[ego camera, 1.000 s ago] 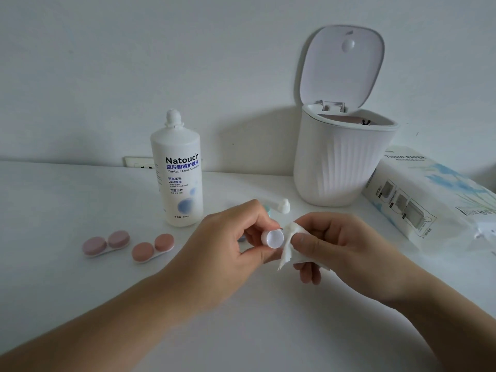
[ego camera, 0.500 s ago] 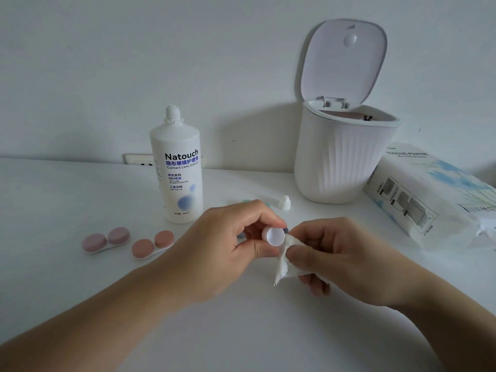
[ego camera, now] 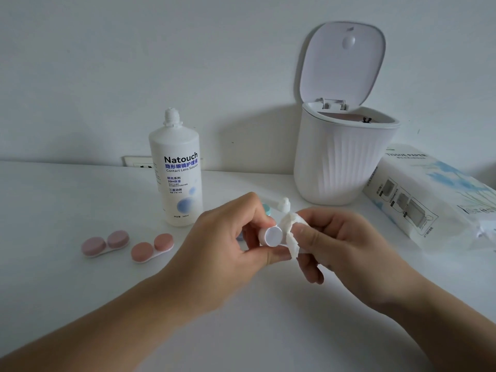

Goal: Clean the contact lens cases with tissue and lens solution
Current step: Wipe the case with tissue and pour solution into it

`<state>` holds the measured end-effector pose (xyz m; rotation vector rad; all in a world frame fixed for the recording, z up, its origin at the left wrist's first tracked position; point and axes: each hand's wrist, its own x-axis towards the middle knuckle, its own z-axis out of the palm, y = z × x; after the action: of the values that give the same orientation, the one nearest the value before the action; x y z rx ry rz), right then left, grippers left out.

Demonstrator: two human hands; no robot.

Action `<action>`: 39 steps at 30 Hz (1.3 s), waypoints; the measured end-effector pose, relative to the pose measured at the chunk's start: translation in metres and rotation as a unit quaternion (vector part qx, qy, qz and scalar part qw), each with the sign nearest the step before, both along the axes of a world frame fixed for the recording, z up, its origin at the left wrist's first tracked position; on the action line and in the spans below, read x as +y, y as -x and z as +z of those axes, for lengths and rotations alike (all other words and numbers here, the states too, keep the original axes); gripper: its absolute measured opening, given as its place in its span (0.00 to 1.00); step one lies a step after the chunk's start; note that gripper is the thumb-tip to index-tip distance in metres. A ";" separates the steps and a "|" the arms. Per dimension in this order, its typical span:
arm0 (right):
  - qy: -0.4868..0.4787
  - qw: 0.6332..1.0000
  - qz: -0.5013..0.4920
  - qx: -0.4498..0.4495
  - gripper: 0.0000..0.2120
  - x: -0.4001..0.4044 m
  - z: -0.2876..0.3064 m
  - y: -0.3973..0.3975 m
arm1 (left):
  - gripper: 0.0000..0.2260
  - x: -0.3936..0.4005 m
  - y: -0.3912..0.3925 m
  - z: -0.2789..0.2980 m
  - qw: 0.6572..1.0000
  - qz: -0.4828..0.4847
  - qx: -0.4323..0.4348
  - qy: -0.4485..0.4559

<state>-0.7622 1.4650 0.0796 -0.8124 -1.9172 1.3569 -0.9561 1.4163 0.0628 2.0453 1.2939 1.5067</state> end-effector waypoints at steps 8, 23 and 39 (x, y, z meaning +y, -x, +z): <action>0.003 0.990 0.052 -0.129 0.07 0.001 -0.004 -0.003 | 0.09 0.004 0.019 0.009 0.984 -0.097 0.040 0.141; -0.065 0.989 -0.107 0.080 0.06 0.005 0.004 -0.005 | 0.14 0.012 0.021 0.008 0.964 -0.047 -0.155 0.213; -0.020 0.993 -0.083 0.078 0.08 0.005 0.003 -0.003 | 0.20 0.007 0.018 0.011 0.939 -0.082 -0.181 0.282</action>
<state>-0.7591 1.4698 0.0825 -0.8027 -1.7129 1.2398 -0.9738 1.4236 0.0737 1.3966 1.1922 1.1840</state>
